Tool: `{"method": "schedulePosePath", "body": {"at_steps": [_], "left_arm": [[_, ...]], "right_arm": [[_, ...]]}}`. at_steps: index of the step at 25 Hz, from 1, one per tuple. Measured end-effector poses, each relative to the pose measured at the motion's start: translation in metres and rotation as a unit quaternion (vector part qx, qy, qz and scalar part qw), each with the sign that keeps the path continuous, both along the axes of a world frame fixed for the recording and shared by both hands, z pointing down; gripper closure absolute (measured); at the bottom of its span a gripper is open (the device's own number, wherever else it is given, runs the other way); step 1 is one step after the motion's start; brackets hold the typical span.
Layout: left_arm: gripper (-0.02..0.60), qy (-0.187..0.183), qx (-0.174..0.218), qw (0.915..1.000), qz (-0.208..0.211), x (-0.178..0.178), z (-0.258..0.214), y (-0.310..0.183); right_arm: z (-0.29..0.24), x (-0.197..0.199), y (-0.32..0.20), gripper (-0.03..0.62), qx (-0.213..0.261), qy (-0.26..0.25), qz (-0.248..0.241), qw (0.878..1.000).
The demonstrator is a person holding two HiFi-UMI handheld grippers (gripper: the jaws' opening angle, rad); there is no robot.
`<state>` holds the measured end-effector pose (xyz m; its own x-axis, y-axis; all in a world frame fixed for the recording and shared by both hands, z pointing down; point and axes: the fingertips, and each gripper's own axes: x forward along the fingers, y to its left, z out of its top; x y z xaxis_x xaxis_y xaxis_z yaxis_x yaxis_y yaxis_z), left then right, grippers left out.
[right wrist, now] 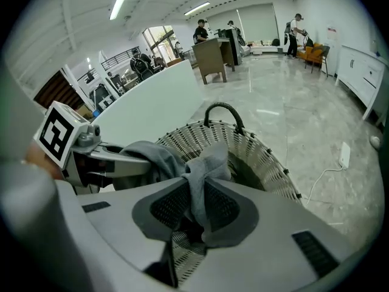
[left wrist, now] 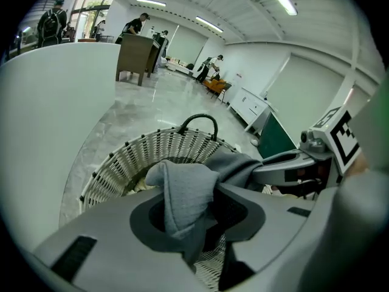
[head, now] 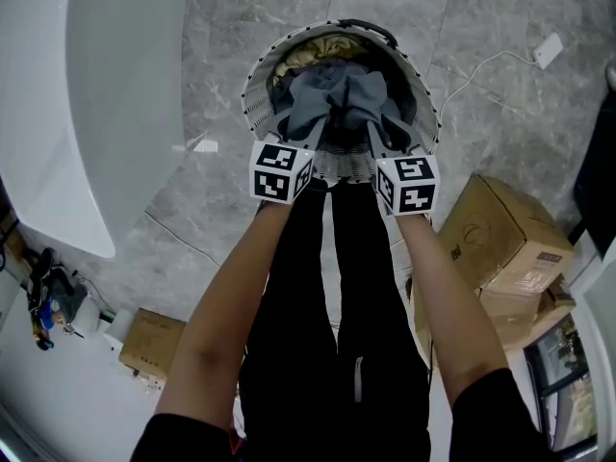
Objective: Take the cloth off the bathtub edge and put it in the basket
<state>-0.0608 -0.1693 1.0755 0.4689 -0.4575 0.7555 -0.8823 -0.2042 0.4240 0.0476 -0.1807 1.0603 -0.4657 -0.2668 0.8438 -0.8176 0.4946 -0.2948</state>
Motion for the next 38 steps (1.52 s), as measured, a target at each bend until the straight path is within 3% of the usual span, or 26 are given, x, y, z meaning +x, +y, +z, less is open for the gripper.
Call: {"method": "schedulePosePath", "body": {"at_steps": [3,7,13,25,31,34,38], "left_arm": [[0.366,-0.003,-0.013,0.9999,-0.011,-0.004,0.002,0.0],[0.309,-0.033,-0.011,0.9993,-0.009,-0.01,-0.004,0.003],[0.251,-0.059,-0.014,0.9977,-0.03,-0.02,-0.022,0.008],[0.249,-0.051,0.029,0.9959,-0.069,-0.004,-0.099,0.014],[0.249,-0.03,0.066,0.9931,-0.092,0.009,-0.176,0.01],[0.249,-0.029,0.095,0.9912,-0.087,0.014,-0.238,0.009],[0.249,-0.028,0.157,0.9843,-0.077,0.017,-0.336,-0.002]], "right_arm": [[0.004,0.0,0.005,0.456,-0.015,0.0,-0.008,1.0],[0.001,0.004,0.004,0.39,-0.012,0.012,-0.006,1.0],[-0.02,-0.001,0.001,0.384,-0.002,0.005,-0.014,1.0],[-0.098,0.002,-0.006,0.375,0.04,-0.021,-0.02,0.999],[-0.177,0.007,-0.017,0.373,0.08,-0.055,0.0,0.995],[-0.235,0.015,-0.017,0.373,0.1,-0.065,0.01,0.993],[-0.338,0.025,-0.017,0.37,0.161,-0.075,0.009,0.984]]}}
